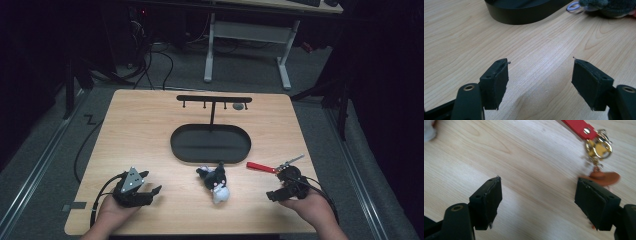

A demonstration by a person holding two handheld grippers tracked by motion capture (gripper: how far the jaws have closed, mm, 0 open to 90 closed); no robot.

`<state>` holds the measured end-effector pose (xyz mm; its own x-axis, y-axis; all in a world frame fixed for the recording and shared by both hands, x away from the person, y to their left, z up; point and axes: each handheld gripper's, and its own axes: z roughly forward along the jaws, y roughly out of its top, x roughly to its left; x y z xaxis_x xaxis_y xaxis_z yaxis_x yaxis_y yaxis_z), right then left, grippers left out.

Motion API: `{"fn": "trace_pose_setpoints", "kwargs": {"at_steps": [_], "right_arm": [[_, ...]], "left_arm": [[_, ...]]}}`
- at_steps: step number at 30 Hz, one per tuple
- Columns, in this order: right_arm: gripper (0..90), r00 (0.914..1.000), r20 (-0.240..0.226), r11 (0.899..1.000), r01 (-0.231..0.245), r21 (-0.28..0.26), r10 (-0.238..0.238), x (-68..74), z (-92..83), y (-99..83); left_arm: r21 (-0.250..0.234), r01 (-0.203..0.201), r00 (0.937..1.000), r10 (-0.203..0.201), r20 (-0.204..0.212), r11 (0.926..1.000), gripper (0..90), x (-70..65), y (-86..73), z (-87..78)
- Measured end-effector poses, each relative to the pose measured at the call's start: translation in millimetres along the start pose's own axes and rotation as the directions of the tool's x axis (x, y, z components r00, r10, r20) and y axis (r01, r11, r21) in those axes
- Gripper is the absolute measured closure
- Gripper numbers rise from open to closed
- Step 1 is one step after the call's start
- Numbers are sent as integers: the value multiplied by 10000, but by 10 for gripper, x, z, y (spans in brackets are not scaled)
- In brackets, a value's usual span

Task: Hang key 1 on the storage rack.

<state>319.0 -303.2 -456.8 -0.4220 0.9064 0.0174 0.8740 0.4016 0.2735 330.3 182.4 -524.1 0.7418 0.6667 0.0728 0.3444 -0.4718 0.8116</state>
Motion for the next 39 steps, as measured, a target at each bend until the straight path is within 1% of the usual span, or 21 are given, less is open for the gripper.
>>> {"fn": "trace_pose_setpoints", "kwargs": {"at_steps": [2, 3, 6, 8, 11, 14, 18, 21, 22, 23, 24, 26, 30, 31, 35, 39], "right_arm": [[219, 9999, 13, 9999, -168, 27, 168, -57, -18, -34], [220, 9999, 20, 9999, -142, 52, 142, -89, -24, -51], [224, 9996, 93, 9994, -261, 207, 259, -175, -13, -112], [228, 9993, 116, 9989, -372, 282, 369, -213, 0, -142], [244, 9990, 222, 9982, -398, 453, 388, -275, 12, -178], [259, 9986, 294, 9978, -455, 480, 441, -326, 29, -202], [323, 9980, 438, 9971, -472, 589, 446, -384, 42, -205], [346, 9973, 553, 9978, -507, 417, 484, -404, 67, -193], [353, 9972, 579, 9979, -491, 424, 466, -414, 70, -184], [355, 9962, 700, 9974, -547, 459, 514, -420, 79, -171], [373, 9953, 780, 9972, -606, 428, 572, -426, 92, -156], [402, 9945, 903, 9974, -580, 417, 540, -434, 103, -131], [460, 9936, 976, 9976, -597, 350, 561, -447, 147, -87], [468, 9941, 943, 9977, -575, 367, 539, -447, 155, -81], [497, 9929, 1134, 9965, -436, 708, 354, -432, 214, -57], [508, 9918, 1239, 9962, -398, 780, 299, -440, 241, -49]], "left_arm": [[27, -23, 10000, 23, 13, 10000, 298, -2, 0, 2], [59, -38, 10000, 37, 31, 10000, 298, -3, 0, 2], [83, -51, 10000, 50, 25, 10000, 298, -5, -2, 8], [101, -58, 10000, 57, 43, 9999, 298, -4, -2, 8], [99, -55, 10000, 55, 23, 9999, 298, -4, -3, 10], [111, -56, 10000, 55, 25, 9999, 298, -6, -3, 11], [142, -69, 10000, 69, 46, 9999, 298, -6, -4, 12], [178, -82, 10000, 81, 52, 9998, 298, -5, -8, 19], [197, -90, 9999, 89, 54, 9998, 298, -6, -9, 22], [203, -95, 9999, 94, 51, 9997, 298, -7, -10, 24], [211, -99, 9999, 98, 55, 9997, 298, -7, -11, 25], [225, -101, 9999, 99, 72, 9997, 298, -7, -10, 26], [284, -91, 9999, 88, 96, 9996, 298, -6, -14, 30], [303, -102, 9999, 99, 97, 9995, 298, -7, -15, 32], [350, -147, 9998, 143, 129, 9993, 298, -8, -18, 35], [367, -196, 9997, 192, 120, 9991, 298, -12, -19, 35]]}}
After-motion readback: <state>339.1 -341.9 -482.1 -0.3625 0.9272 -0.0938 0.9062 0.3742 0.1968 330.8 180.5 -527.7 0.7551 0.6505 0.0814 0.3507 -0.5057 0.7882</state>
